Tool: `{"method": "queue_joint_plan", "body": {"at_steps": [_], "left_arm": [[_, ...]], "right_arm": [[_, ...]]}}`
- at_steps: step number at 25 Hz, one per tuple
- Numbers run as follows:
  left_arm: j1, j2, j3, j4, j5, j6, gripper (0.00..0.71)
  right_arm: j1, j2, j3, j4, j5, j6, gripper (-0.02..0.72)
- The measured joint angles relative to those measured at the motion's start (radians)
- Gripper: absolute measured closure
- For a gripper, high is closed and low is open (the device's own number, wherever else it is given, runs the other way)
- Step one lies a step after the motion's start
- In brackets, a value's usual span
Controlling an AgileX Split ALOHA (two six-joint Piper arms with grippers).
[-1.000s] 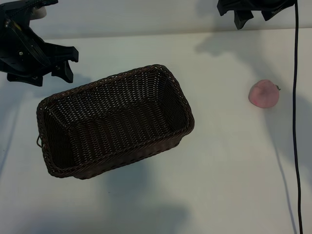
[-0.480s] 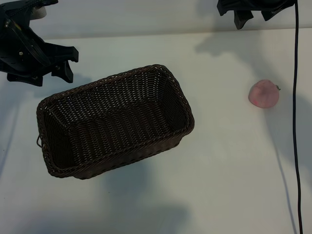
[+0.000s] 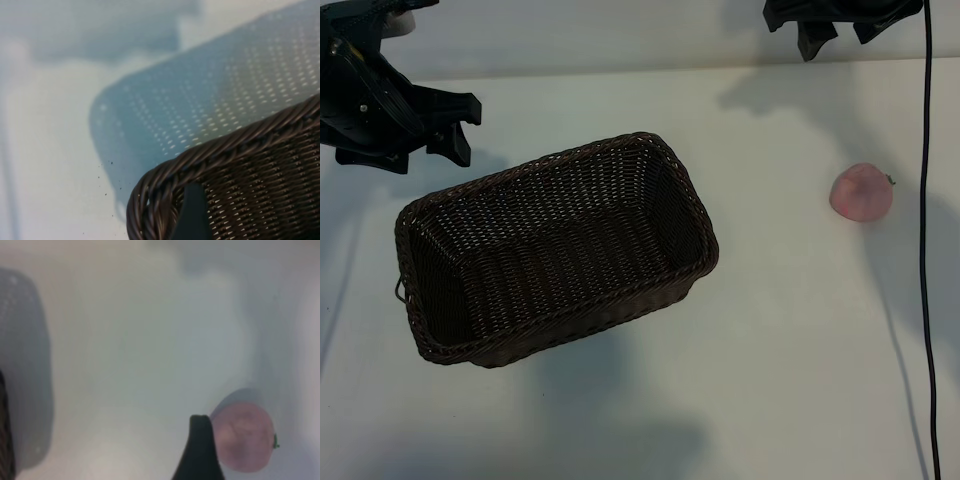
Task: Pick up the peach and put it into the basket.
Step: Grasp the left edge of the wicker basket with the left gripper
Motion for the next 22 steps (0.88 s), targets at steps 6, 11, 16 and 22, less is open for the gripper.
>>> {"method": "queue_joint_plan", "body": {"at_steps": [6,11,16,22], "left_arm": [[0.0,0.0,0.0,0.0,0.043,0.017,0.125],[0.0,-0.046,0.03,0.04,0.087,-0.033,0.125],[0.0,-0.216,0.209,0.094,0.063,-0.148,0.125],[0.0,-0.397,0.414,0.118,-0.003,-0.248,0.125]], "right_arm": [[0.0,0.0,0.0,0.003,0.0,0.0,0.147],[0.0,0.0,0.0,0.004,0.0,-0.001,0.147],[0.0,0.0,0.0,0.004,0.0,-0.005,0.147],[0.0,0.0,0.0,0.004,0.0,-0.006,0.147]]}}
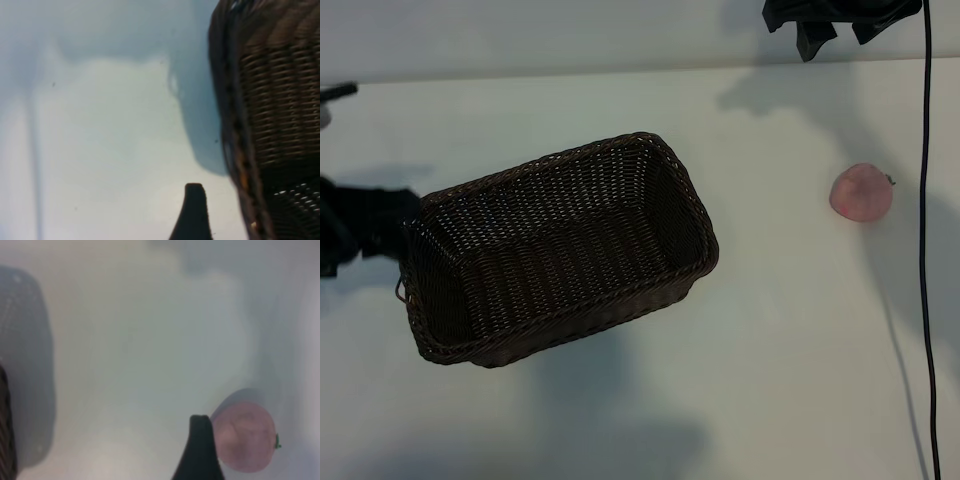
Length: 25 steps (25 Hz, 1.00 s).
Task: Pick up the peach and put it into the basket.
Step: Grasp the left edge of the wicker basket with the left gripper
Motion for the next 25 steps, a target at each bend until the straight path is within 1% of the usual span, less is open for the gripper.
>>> {"method": "queue_joint_plan", "body": {"at_steps": [2,5,12,18,19,21,23,25], "left_arm": [[0.0,-0.008,0.058,0.02,-0.046,-0.047,0.125],[0.0,0.024,0.125,0.025,-0.13,-0.082,0.125],[0.0,0.177,0.134,0.01,-0.281,-0.091,0.125],[0.0,0.256,0.134,0.0,-0.339,-0.091,0.125],[0.0,0.263,0.134,-0.004,-0.343,-0.09,0.134],[0.0,0.272,0.134,-0.007,-0.348,-0.088,0.173],[0.0,0.28,0.134,-0.009,-0.351,-0.088,0.248],[0.0,0.286,0.134,-0.018,-0.358,-0.087,0.373]], "right_arm": [[0.0,0.0,0.0,0.0,0.0,0.0,0.147],[0.0,0.0,0.0,0.0,0.0,-0.001,0.147],[0.0,0.0,0.0,0.0,0.0,-0.008,0.147],[0.0,0.0,0.0,0.0,0.0,-0.011,0.147],[0.0,0.0,0.0,0.0,0.0,-0.011,0.147],[0.0,0.0,0.0,0.0,0.0,-0.011,0.147],[0.0,0.0,0.0,0.0,0.0,-0.011,0.147],[0.0,0.0,0.0,0.0,0.0,-0.012,0.147]]}}
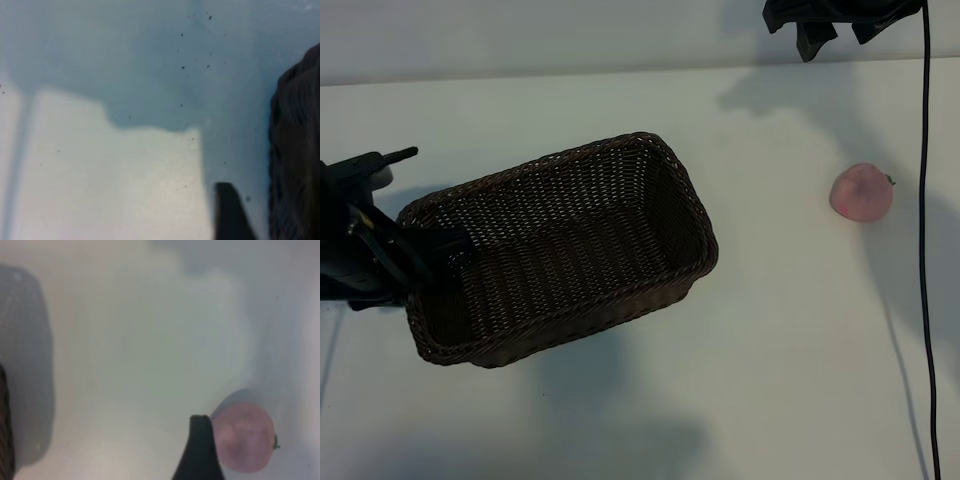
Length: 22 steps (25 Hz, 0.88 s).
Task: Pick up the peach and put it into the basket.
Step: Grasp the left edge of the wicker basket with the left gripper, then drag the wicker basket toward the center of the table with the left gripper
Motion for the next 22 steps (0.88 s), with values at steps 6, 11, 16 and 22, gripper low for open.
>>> {"method": "queue_joint_plan", "body": {"at_steps": [6,11,16,22], "left_arm": [[-0.001,0.001,0.0,-0.015,-0.021,-0.002,0.592],[0.0,0.001,0.0,-0.097,-0.035,0.076,0.592],[0.0,0.008,0.0,-0.297,-0.049,0.27,0.603],[0.028,0.01,-0.02,-0.452,-0.009,0.463,0.609]], "right_arm": [[0.0,0.0,0.0,0.0,0.0,0.0,0.147],[0.0,0.0,0.0,0.001,0.0,-0.002,0.147],[0.0,0.0,0.0,0.001,0.0,-0.002,0.147],[0.0,0.0,0.0,0.001,0.0,-0.002,0.147]]}}
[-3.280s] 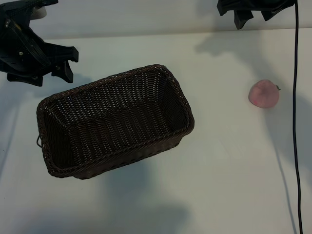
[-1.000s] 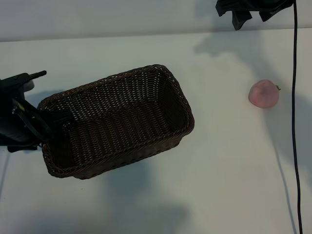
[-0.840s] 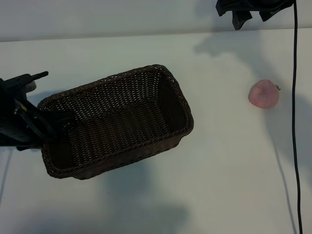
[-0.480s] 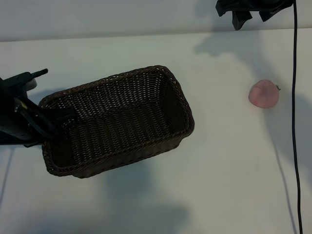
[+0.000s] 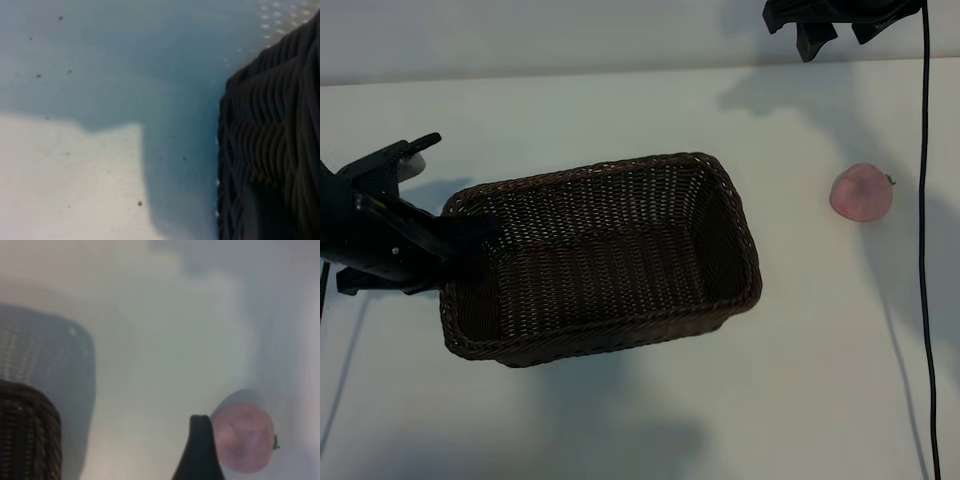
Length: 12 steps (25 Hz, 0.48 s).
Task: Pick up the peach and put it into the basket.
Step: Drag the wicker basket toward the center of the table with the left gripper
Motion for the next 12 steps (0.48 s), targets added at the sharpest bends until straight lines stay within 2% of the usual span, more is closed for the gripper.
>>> {"method": "queue_joint_plan", "body": {"at_steps": [5,12], "left_arm": [[0.033,-0.018,-0.062,-0.067,0.083,0.118,0.609],[0.054,-0.04,-0.147,-0.077,0.147,0.157,0.609]], "right_arm": [[0.0,0.0,0.0,0.002,0.0,0.0,0.147],[0.0,0.0,0.0,0.003,0.0,0.0,0.147]]}}
